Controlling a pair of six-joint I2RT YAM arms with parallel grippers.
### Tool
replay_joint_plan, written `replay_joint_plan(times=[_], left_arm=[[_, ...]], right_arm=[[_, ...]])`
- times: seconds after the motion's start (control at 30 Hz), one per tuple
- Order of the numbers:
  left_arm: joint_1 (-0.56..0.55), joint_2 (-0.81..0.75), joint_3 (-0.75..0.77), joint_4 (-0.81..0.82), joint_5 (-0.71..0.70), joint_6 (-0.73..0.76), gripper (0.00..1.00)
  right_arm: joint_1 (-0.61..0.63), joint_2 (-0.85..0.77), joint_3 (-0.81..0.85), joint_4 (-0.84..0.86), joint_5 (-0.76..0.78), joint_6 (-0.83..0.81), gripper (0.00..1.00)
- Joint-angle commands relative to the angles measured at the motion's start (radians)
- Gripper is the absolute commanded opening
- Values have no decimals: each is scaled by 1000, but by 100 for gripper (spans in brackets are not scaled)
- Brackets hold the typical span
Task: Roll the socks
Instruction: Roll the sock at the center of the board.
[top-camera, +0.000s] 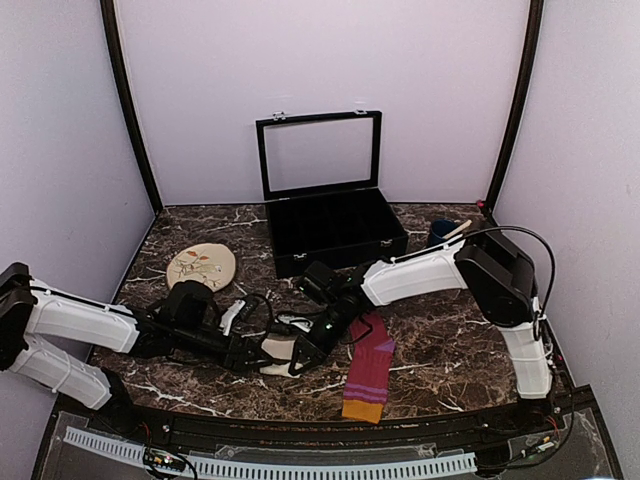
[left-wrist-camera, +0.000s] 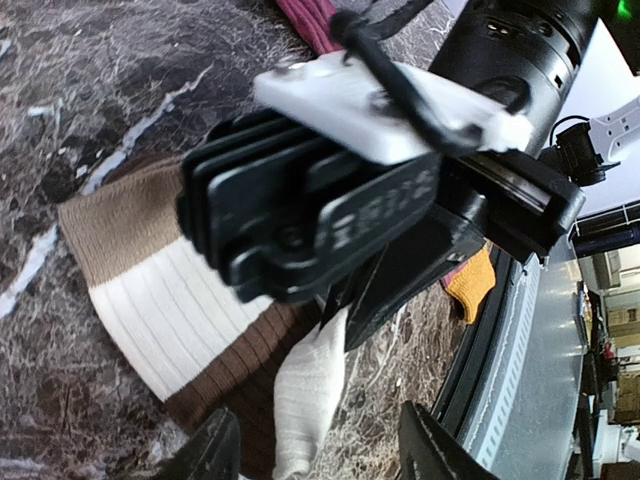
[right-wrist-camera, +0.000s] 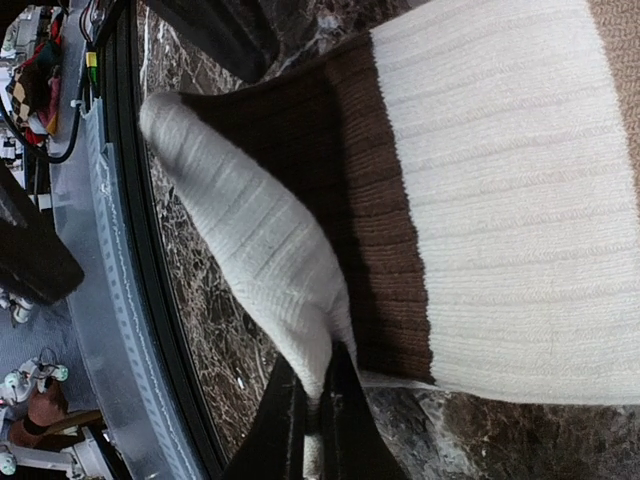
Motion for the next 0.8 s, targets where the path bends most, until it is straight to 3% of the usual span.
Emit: replay_joint_plan(times=[0.0, 0.23, 0.57, 0.77], left_arm=[[-14, 9, 39, -10, -31, 68, 56], [-47, 32, 85, -69, -57, 145, 56], [-134, -37, 132, -204, -194, 247, 53], [-201, -3, 187, -285, -276, 299, 51]], right_arm=[[-13, 45, 17, -110, -23, 15, 0], [-20, 67, 55, -156, -67, 7, 0], [-33, 94, 112, -212, -111, -8, 0], [-38, 111, 145, -246, -121, -20, 0]])
